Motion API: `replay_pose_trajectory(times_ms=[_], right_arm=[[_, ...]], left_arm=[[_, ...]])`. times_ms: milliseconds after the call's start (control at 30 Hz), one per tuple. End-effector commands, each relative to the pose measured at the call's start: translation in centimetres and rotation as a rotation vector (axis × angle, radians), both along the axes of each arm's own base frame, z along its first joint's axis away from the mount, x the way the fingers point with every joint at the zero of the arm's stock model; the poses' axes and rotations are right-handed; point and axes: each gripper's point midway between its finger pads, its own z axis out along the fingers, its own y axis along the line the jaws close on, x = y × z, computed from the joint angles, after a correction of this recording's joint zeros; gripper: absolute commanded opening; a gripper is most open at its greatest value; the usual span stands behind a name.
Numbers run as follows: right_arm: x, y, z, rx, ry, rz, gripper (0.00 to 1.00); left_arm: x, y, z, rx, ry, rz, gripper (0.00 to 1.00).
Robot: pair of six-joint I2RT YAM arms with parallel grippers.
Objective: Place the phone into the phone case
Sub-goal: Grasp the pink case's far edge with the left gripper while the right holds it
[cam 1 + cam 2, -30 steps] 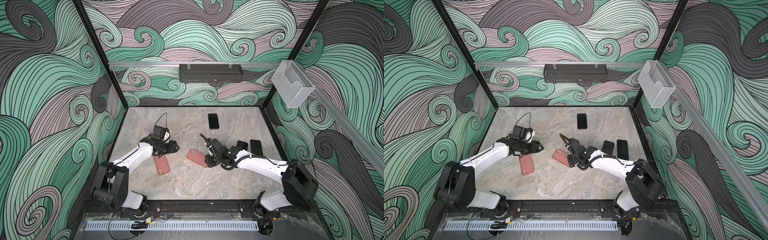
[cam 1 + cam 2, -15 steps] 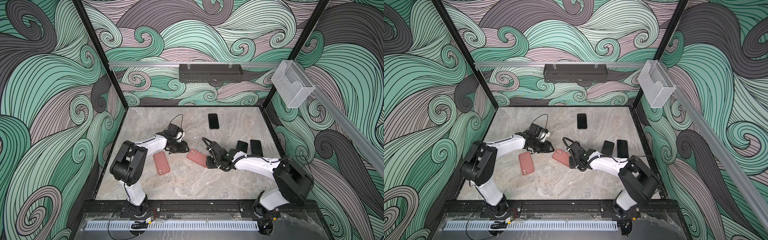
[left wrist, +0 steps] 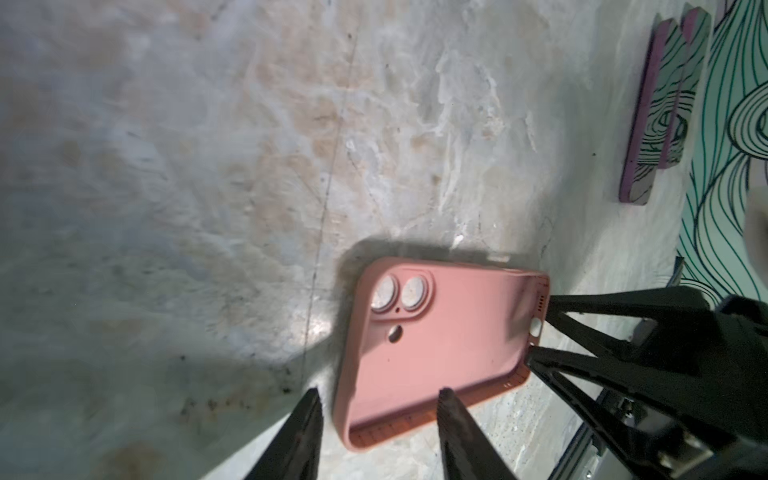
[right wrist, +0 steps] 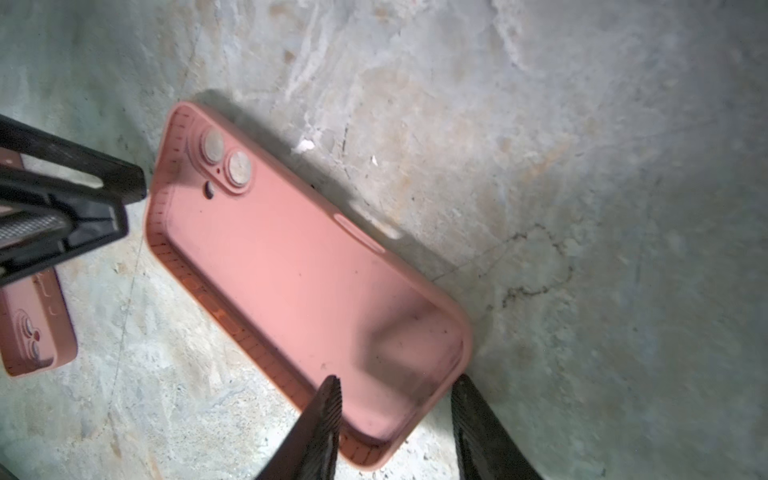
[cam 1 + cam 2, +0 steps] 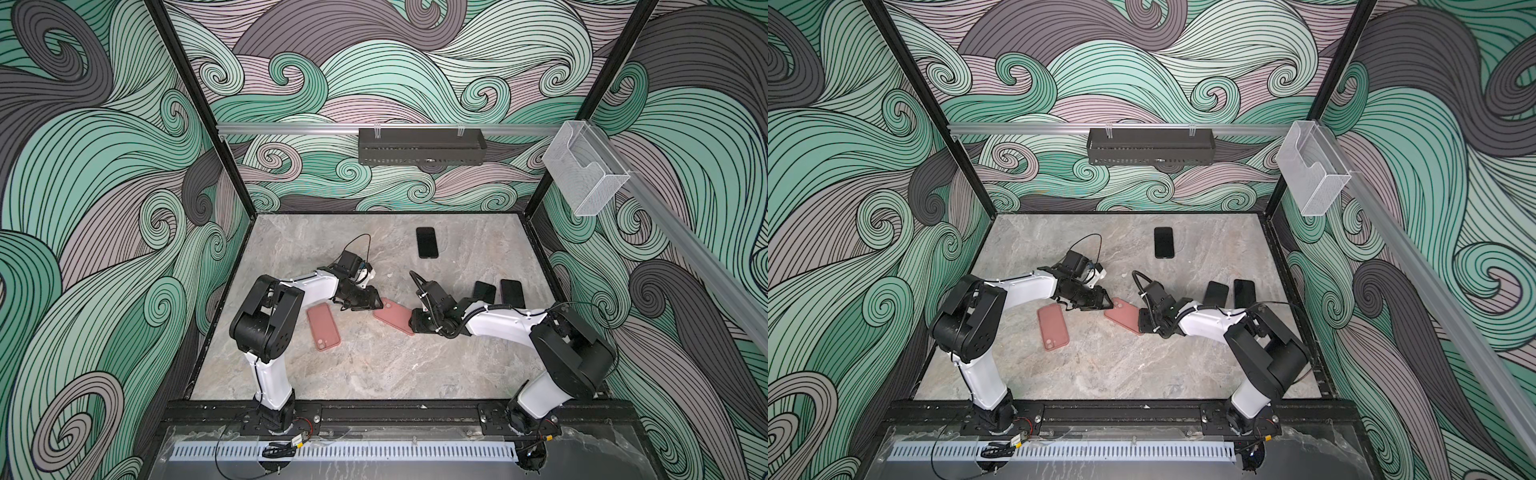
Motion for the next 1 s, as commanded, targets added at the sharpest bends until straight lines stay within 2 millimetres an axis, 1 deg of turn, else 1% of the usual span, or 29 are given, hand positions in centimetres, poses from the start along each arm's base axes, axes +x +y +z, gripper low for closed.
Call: replay_pose_trajectory(times_ms=[0, 200, 367, 600, 833, 967], right_arm=[[-0.4, -0.4, -1.3, -0.003, 0.051, -0.020, 0.45], [0.9, -0.5, -1.2, 0.009, 0.042, -0.018, 0.45], [2.3, -0.1, -1.1, 0.007, 0.044, 0.020, 0.45], [3.6, 0.6, -1.3, -0.001, 0.066, 0.088, 0.45], [5.2, 0.7, -0.7, -0.006, 0.054, 0.111, 0.45], [6.0, 0.7, -0.5, -0.007, 0.052, 0.125, 0.45]], left_arm=[[-0.9, -1.1, -0.1, -0.056, 0.031, -0.024, 0.46], [-2.3, -0.5, 0.1, -0.068, 0.042, 0.010, 0.46], [-3.1, -0.7, 0.2, -0.087, 0.049, 0.029, 0.46], [-2.9, -0.7, 0.7, -0.107, 0.033, 0.095, 0.46], [-2.9, -0.6, 1.5, -0.116, 0.009, 0.139, 0.45], [-2.8, -0.6, 1.5, -0.117, 0.008, 0.141, 0.45]])
